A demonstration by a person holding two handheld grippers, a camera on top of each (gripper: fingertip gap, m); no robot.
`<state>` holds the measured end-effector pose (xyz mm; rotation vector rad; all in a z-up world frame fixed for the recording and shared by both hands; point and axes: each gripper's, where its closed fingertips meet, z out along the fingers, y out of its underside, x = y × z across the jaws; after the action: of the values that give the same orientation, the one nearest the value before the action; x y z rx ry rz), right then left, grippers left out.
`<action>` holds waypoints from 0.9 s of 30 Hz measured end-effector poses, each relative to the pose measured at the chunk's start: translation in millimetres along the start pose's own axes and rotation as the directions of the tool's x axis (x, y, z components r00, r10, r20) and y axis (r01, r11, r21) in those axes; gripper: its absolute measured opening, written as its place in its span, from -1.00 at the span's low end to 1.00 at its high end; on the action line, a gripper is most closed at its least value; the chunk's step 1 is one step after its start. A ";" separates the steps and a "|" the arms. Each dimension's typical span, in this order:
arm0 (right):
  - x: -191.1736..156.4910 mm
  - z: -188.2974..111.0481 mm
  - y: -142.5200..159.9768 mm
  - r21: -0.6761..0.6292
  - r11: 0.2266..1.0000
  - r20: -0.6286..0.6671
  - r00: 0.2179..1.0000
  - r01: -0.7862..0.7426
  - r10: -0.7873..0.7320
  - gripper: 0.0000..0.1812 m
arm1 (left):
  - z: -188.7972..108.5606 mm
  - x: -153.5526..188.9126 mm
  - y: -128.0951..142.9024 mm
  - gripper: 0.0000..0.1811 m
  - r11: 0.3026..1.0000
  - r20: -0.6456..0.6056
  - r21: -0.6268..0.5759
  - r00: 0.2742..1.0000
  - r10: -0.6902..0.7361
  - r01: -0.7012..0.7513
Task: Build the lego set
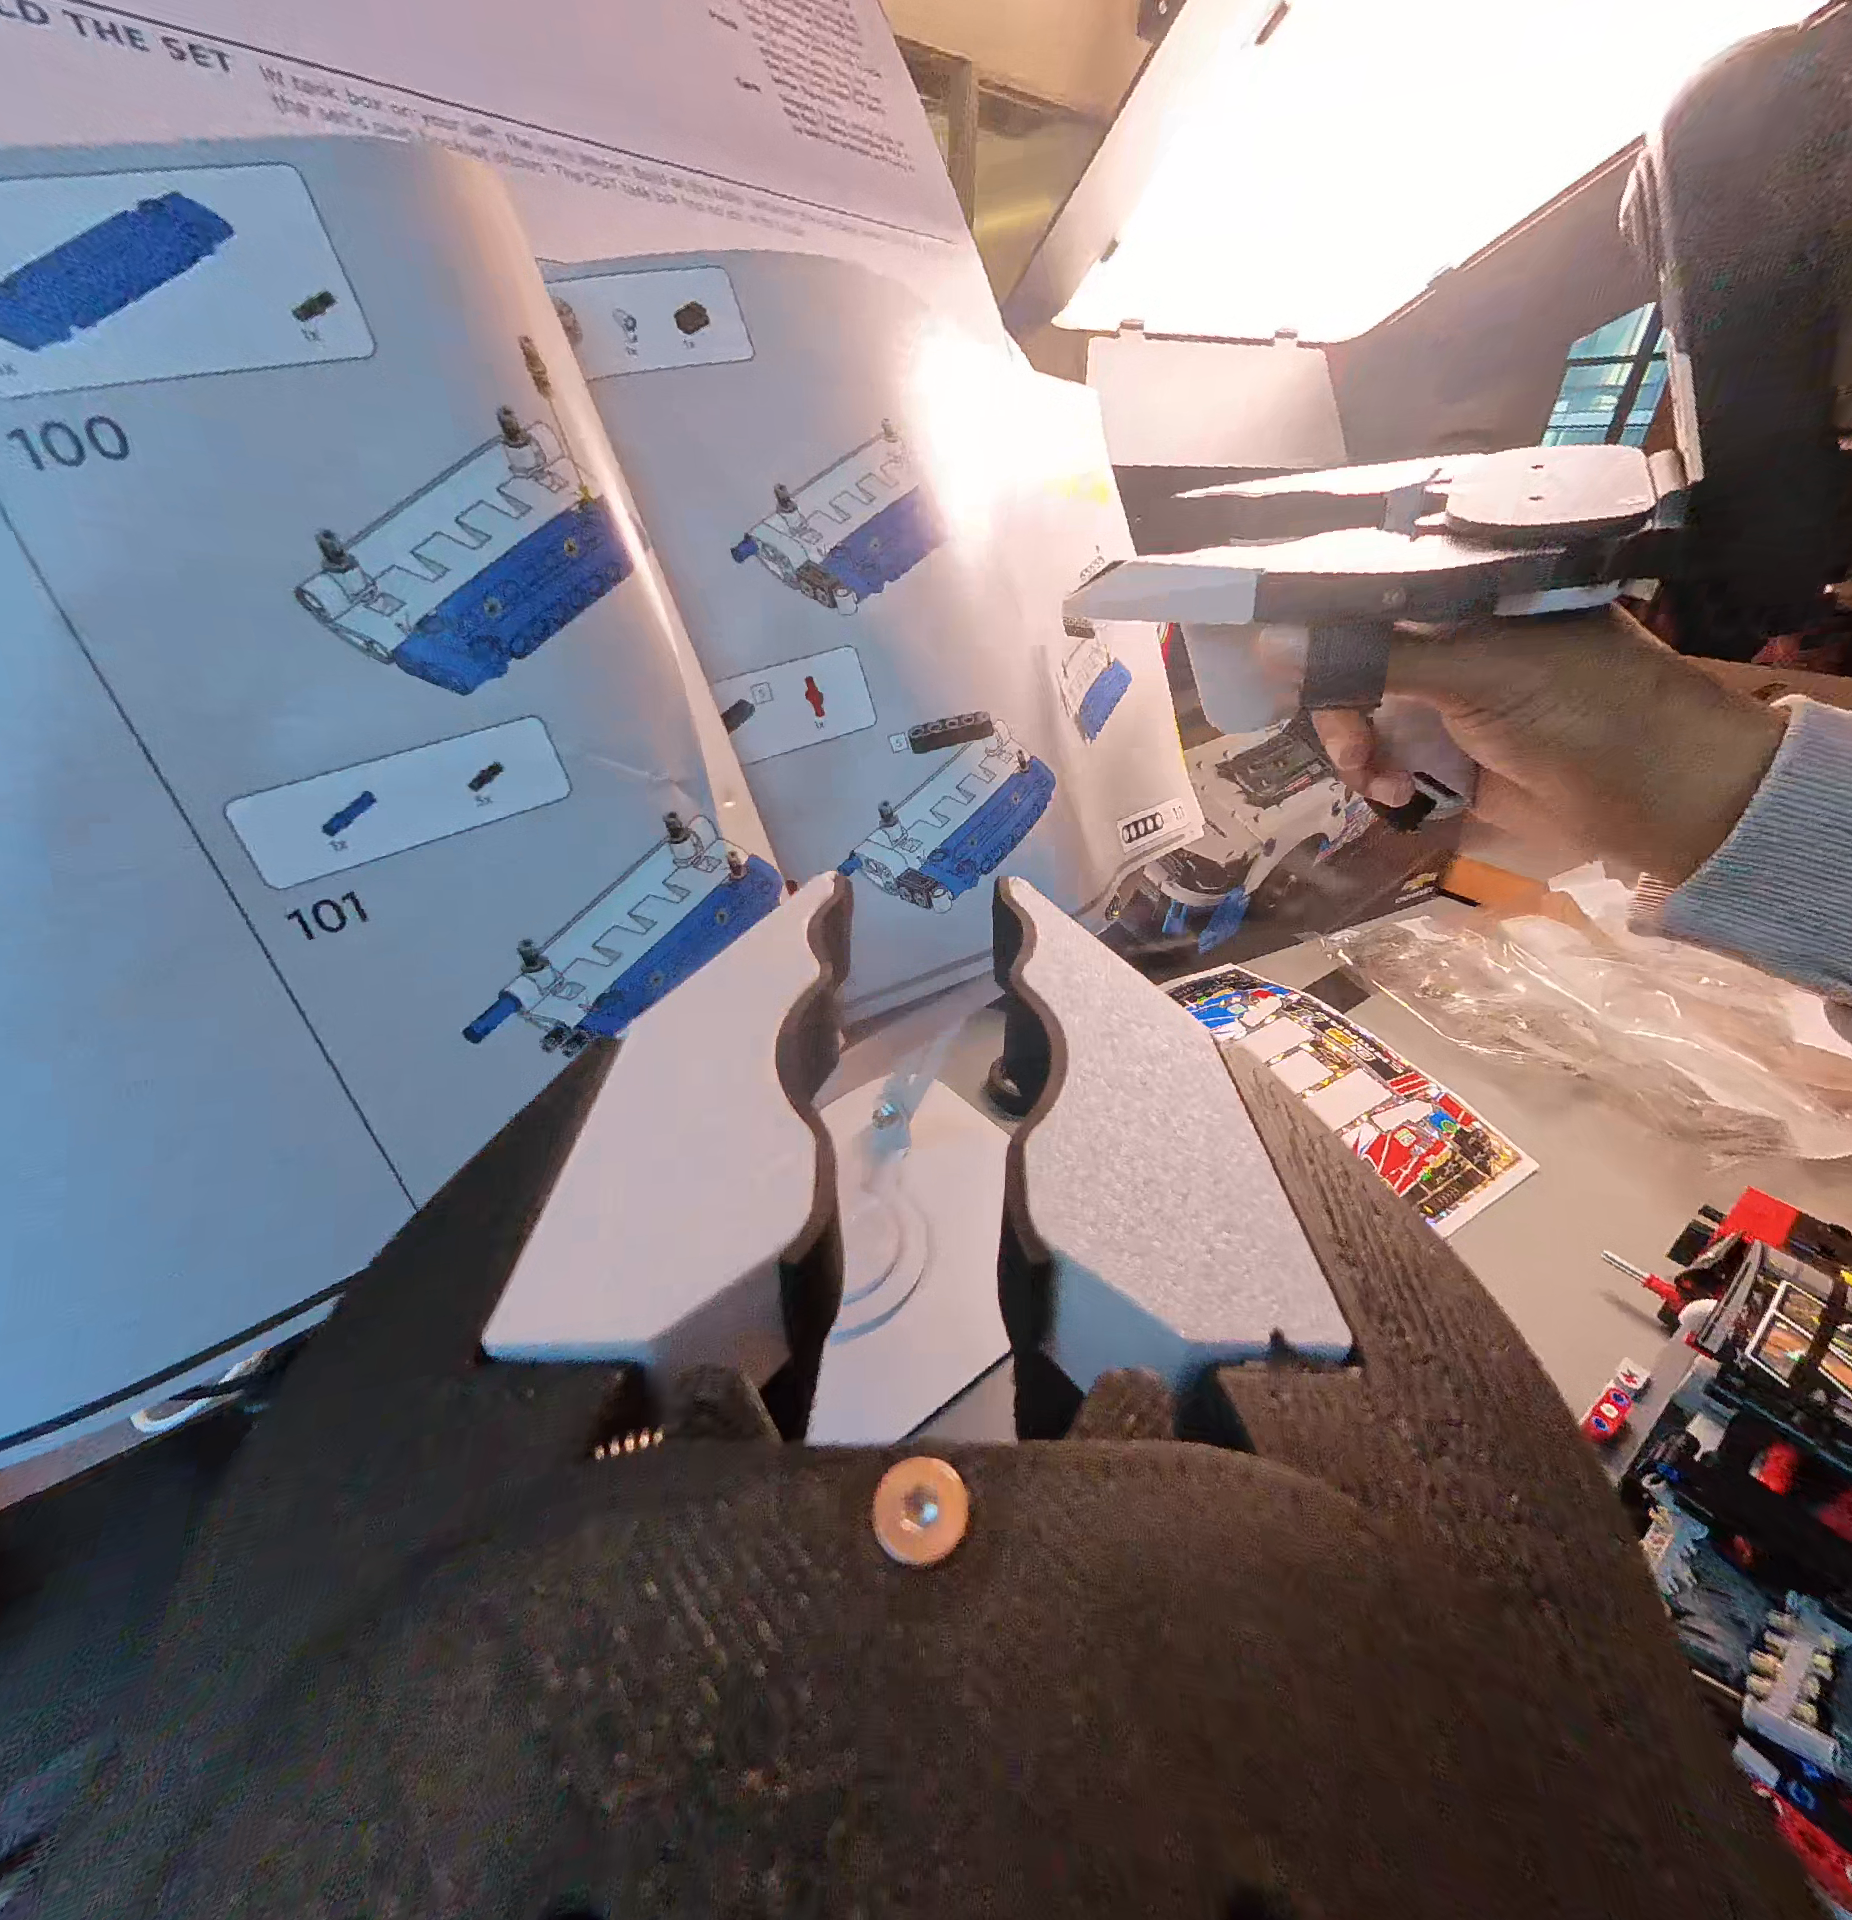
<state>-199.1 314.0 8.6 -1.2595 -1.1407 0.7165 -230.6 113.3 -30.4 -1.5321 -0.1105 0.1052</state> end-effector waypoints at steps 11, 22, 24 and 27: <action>-46.2 21.4 8.5 -0.136 0.985 0.107 0.990 0.108 -0.093 -0.72 | 3.9 -3.0 0.9 -0.71 1.000 0.002 -0.001 1.000 -0.023 0.023; -88.6 -60.3 43.1 -0.057 0.989 0.318 0.942 0.135 -0.110 -0.66 | -12.9 33.8 -37.5 -0.51 0.981 -0.241 0.055 0.956 -0.166 0.184; -98.3 -75.4 50.4 0.006 0.995 0.354 0.930 0.101 -0.097 -0.72 | -7.9 47.3 -43.0 -0.50 0.975 -0.292 0.044 0.936 -0.195 0.217; -110.8 -93.8 43.7 0.103 0.994 0.377 0.924 0.023 -0.061 -0.72 | 4.8 67.3 -41.1 -0.46 0.960 -0.358 -0.006 0.896 -0.264 0.280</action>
<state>-140.3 189.5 -54.8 -1.0347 -1.4241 1.0017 -164.6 125.9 11.3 -1.4518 -0.0326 -0.3918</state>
